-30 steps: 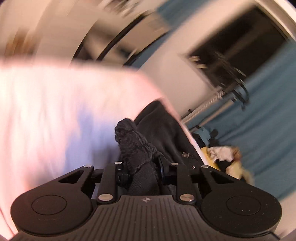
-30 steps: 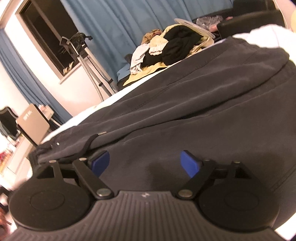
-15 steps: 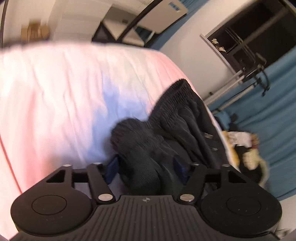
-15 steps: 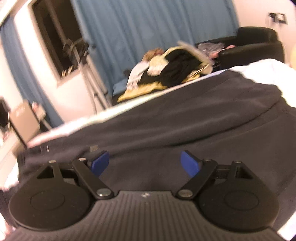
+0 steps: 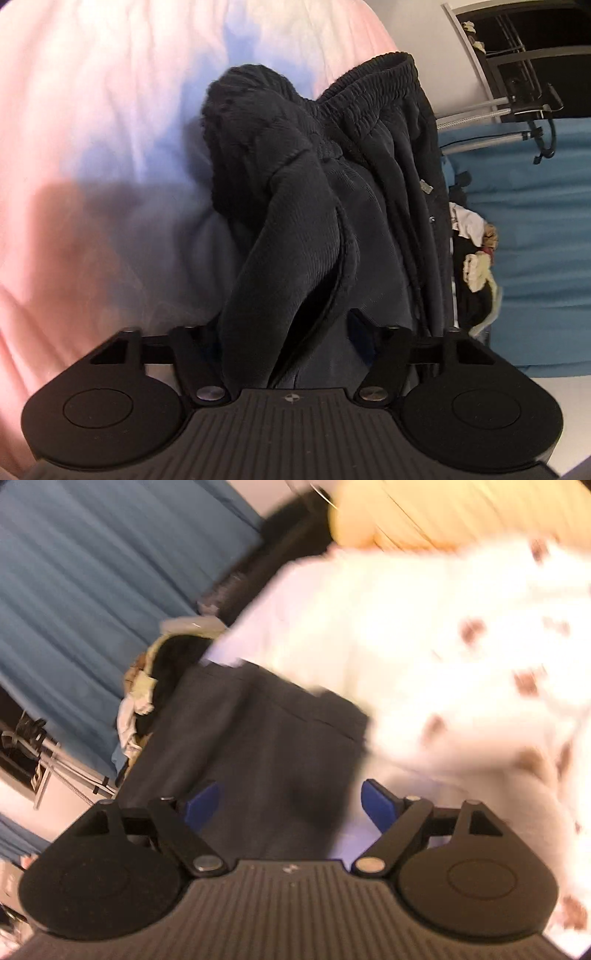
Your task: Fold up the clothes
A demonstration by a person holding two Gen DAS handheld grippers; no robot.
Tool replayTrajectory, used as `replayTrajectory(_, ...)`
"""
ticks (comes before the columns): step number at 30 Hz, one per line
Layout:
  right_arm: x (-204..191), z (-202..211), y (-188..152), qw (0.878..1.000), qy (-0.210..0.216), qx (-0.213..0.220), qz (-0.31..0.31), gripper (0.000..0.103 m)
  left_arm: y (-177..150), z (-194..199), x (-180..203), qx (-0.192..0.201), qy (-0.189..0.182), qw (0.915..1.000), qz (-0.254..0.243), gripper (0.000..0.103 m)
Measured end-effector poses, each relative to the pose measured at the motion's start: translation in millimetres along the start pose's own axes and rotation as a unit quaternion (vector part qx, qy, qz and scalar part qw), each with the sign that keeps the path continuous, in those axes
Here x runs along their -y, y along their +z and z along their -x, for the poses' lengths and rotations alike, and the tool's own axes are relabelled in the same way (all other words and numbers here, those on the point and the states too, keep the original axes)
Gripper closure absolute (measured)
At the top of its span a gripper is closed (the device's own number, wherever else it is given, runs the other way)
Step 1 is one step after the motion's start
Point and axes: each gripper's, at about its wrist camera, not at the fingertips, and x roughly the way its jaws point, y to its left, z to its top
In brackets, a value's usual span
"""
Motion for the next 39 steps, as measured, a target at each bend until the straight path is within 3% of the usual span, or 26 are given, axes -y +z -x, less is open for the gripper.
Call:
replayTrajectory(2, 8.1, -14.9, 0.2, 1.000, 0.002, -0.003, -0.002, 0.029, 0.7, -4.4, 2.4, 0.013, 0.001, 0.9999, -0.001, 0.068)
replayTrajectory(3, 9.4, -21.4, 0.6, 1.000, 0.006, 0.001, -0.005, 0.039, 0.4, -5.2, 2.8, 0.019, -0.004, 0.9998, 0.001, 0.080)
replayTrajectory(5, 7.8, -34.5, 3.2, 1.000, 0.016, 0.007, -0.009, 0.060, -0.4, 0.6, 2.6, 0.037, -0.024, 0.9990, 0.009, 0.091)
replayTrajectory(6, 3.7, -39.0, 4.1, 1.000, 0.010, 0.011, -0.005, 0.087, -0.9, 4.4, 2.4, 0.047, -0.039, 0.9980, 0.015, 0.092)
replayTrajectory(7, -1.1, -41.1, 5.3, 1.000, -0.001, 0.015, 0.001, 0.098, -1.5, 8.4, 2.6, 0.057, -0.053, 0.9968, 0.019, 0.093)
replayTrajectory(16, -54.5, 42.7, 32.9, 0.990, 0.074, 0.124, 0.005, 0.099, -2.8, 76.8, 8.4, 0.098, -0.126, 0.9873, 0.002, 0.094)
replayTrajectory(20, -63.1, 40.9, 39.3, 0.990, 0.067, 0.121, 0.010, 0.099, 4.3, 89.9, 27.6, 0.095, -0.120, 0.9879, -0.028, 0.094)
replayTrajectory(23, -76.4, 15.4, 42.3, 0.992, 0.057, 0.112, -0.003, 0.099, 16.4, 81.3, 57.6, 0.090, -0.112, 0.9890, -0.036, 0.094)
replayTrajectory(29, -134.3, -50.1, 71.0, 0.990, 0.041, 0.135, -0.009, 0.099, 51.0, 38.4, 142.0, 0.097, -0.077, 0.9905, -0.060, 0.093)
replayTrajectory(34, -184.6, -133.0, 95.0, 0.991, 0.017, 0.134, 0.016, 0.099, 86.5, -33.0, 204.9, 0.089, -0.032, 0.9924, -0.079, 0.092)
replayTrajectory(39, -208.5, -228.5, 108.3, 0.992, -0.015, 0.114, 0.052, 0.099, 110.2, -105.3, 238.7, 0.088, 0.011, 0.9896, -0.113, 0.092)
